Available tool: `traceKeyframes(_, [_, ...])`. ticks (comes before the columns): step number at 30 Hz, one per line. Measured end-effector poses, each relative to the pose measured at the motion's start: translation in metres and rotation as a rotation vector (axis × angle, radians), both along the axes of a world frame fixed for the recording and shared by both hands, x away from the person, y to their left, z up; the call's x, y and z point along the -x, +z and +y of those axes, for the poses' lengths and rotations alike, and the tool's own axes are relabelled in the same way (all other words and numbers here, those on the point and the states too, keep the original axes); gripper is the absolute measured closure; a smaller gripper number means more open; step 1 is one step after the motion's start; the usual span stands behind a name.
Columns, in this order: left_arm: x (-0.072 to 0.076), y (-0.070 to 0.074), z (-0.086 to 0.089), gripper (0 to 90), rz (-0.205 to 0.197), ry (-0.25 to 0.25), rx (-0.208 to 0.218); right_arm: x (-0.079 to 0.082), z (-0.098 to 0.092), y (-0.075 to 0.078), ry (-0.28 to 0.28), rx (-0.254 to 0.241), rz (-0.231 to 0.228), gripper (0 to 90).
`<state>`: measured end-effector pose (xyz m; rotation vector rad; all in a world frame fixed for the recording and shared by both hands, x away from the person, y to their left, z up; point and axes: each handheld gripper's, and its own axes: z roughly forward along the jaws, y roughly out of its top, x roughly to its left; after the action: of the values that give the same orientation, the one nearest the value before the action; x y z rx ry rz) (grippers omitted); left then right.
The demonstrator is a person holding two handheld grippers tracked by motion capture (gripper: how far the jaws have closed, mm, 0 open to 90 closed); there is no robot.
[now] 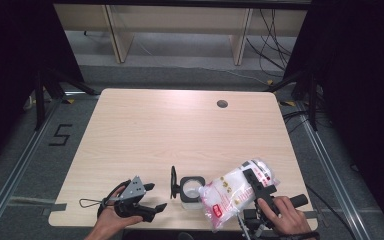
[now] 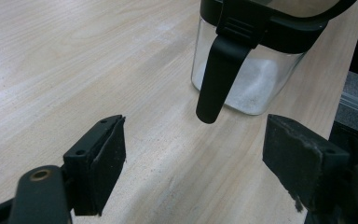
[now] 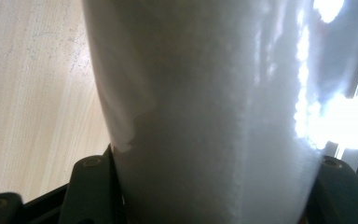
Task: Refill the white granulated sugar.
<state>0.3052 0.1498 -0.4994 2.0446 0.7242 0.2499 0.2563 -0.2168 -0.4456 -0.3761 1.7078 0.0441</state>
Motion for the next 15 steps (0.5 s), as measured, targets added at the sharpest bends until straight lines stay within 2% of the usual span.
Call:
traceKeyframes(2, [0.0,0.0,0.0,20.8,0.0,-0.001,-0.001,0.0001,0.0006,0.0001,-0.009,0.011,0.013,42.6])
traceKeyframes(5, [0.0001,-0.0004,-0.0001,20.8,0.002,-0.002,0.001,-0.0019,0.0014,-0.0002,0.023,0.028,-0.004,42.7])
traceKeyframes(7, [0.0003,-0.0003,-0.0005,20.8,0.005,-0.002,0.006,-0.0019,0.0011,0.0004,0.018,0.028,0.006,42.7])
traceKeyframes(8, [0.0001,-0.0004,-0.0003,20.8,0.002,-0.002,0.002,-0.0008,0.0004,-0.0007,0.0,0.011,0.011,42.7])
traceKeyframes(9, [0.0003,-0.0003,-0.0006,20.8,0.005,-0.001,0.006,-0.0018,0.0011,0.0011,0.016,0.03,0.004,42.7])
traceKeyframes(11, [0.0003,-0.0004,-0.0006,20.8,0.005,-0.001,0.005,-0.0017,0.0004,0.001,0.024,0.011,-0.006,42.7])
traceKeyframes(13, [0.0004,-0.0003,-0.0006,20.8,0.005,-0.001,0.005,-0.0023,0.0013,0.0035,0.034,0.041,-0.009,42.7])
traceKeyframes(15, [0.0003,-0.0003,-0.0005,20.8,0.005,-0.001,0.003,-0.0024,0.0013,0.0036,0.035,0.042,-0.007,42.7])
